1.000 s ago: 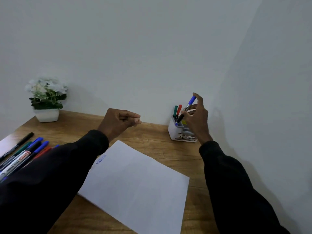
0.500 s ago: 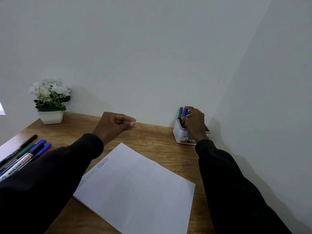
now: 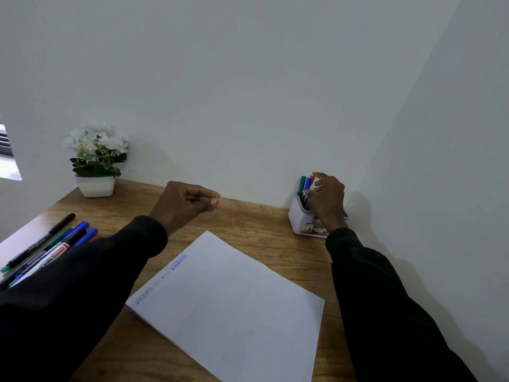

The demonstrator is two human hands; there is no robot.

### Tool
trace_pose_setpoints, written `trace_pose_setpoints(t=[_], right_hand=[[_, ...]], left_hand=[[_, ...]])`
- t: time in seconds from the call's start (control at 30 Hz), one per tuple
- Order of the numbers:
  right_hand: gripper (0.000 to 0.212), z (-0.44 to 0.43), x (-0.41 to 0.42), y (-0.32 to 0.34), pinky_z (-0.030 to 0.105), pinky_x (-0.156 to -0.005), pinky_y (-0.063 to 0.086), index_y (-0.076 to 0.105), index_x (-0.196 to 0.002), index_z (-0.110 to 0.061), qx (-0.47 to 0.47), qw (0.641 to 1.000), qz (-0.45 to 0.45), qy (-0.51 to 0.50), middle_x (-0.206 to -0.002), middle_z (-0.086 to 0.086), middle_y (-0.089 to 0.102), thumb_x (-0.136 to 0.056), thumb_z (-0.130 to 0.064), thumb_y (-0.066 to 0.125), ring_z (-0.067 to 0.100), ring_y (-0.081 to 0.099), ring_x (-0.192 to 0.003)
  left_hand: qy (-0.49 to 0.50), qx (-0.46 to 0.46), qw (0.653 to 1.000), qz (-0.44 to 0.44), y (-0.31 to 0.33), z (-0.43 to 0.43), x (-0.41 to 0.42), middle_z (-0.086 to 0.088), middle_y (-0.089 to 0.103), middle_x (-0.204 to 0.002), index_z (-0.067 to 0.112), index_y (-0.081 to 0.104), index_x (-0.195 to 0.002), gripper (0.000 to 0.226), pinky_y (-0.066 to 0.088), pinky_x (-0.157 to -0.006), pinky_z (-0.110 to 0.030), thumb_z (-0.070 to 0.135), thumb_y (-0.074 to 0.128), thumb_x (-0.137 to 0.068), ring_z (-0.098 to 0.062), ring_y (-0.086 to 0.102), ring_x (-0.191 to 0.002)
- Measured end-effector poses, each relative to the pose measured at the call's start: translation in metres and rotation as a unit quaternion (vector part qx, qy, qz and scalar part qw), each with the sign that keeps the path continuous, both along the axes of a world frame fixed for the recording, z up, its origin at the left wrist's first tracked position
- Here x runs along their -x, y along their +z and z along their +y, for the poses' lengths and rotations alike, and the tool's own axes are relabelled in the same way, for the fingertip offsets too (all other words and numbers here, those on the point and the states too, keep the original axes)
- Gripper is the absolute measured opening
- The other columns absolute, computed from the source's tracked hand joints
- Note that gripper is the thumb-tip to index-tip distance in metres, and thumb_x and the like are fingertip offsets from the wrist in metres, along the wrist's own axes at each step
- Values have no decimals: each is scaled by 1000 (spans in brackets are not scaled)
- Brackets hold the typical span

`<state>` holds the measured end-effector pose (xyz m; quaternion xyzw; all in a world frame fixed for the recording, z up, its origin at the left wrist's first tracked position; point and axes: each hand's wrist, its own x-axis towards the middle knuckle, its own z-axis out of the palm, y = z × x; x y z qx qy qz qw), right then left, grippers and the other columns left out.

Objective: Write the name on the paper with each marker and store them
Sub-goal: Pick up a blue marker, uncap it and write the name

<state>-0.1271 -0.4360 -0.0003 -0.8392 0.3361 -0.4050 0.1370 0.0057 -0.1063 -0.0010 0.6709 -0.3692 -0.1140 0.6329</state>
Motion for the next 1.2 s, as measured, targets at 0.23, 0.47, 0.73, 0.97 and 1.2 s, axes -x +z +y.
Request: trace_pose_setpoints(t=[0.23,0.47,0.73,0.97,1.2], right_hand=[[31,36,2,7,13,-84,49,75,-116,-2,-1,999,-31,42,-108,13,75,-85,3,77,20,69,-97],[18,130,-15,-10,23,-75,60,82,-96,-15,-100,970,-13,221,-84,-4,79,-84,-3,78,12,75,-76],[13,218,-51,-22,24,-72,59,82,-86,-21,-169,923,41,344,-73,-5,78,-86,-8,82,14,75,-70],[8,276,-95,-35,22,-69,60,82,-95,-13,-125,897,91,415,-77,-2,78,-87,-11,83,7,74,-66],[17,325,-125,-50,20,-76,56,80,-101,-11,29,845,158,510,-97,2,77,-86,-2,81,13,70,-84]], left_hand=[[10,3,1000,-19,1,28,-7,-6,77,-83,4,76,-97,21,53,-69,-10,14,79,-78,-15,74,-82],[35,-28,998,-41,-5,80,-16,-8,77,-90,3,75,-100,21,59,-82,-28,12,77,-81,-18,74,-87],[97,-50,993,-31,-16,158,-31,-7,77,-85,5,75,-100,18,58,-75,-23,10,75,-83,-18,74,-82],[176,-87,980,-35,-30,224,-52,-3,76,-90,9,77,-99,21,57,-77,-22,14,79,-78,-12,72,-85],[177,-100,978,-35,-48,248,-60,0,76,-91,14,77,-99,22,60,-84,-34,16,80,-78,-10,72,-87]])
